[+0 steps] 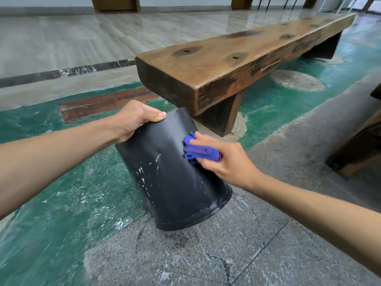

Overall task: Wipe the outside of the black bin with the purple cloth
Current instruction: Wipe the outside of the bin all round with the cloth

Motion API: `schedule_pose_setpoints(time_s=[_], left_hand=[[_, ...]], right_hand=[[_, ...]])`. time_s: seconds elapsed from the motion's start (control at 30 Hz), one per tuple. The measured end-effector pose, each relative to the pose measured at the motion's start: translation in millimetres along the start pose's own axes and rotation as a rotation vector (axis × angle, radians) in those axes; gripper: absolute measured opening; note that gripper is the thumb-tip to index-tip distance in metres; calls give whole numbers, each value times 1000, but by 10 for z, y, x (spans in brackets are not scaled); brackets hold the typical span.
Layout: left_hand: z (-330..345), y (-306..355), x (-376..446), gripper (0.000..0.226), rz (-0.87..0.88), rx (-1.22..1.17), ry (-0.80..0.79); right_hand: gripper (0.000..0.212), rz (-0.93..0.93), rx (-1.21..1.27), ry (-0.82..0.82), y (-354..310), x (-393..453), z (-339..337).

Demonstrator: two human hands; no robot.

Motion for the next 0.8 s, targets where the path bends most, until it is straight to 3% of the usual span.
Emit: schedule_pose_setpoints(time_s=[0.17,0.27,0.33,0.4,0.47,0.6,0.7,0.8], left_hand=[[-81,-76,135,22,14,-18,20],[-80,-106,181,12,26,-11,7],[-4,-73,182,12,31,0,-39],[92,-29,194,22,41,25,-88],[197,30,210,17,75,74,-130],[363,131,207,17,152,172,-223],[418,206,137,30,277,356,-396],[379,170,6,43,329,410,-414]], right_hand=[[75,-64,-215,-154,267,-474,119],[70,-246,-480,-222,400,-686,99],[65,-252,-472,-212,456,-741,17],[54,-114,-256,-94,448,-734,-82],[36,57,-29,130,395,-638,-185],[25,278,145,479,352,-291,-385],[18,344,216,534,347,-66,-435],[15,311,262,532,287,81,-391]])
Point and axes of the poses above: each hand's wrist, its own x-axis towards the middle knuckle, its own z-axis out of the palm, y = z × x, the point moved 2 cm from there along x, towards the middle knuckle, and after that the axes turned 9 degrees about z, right-handed, at the moved point
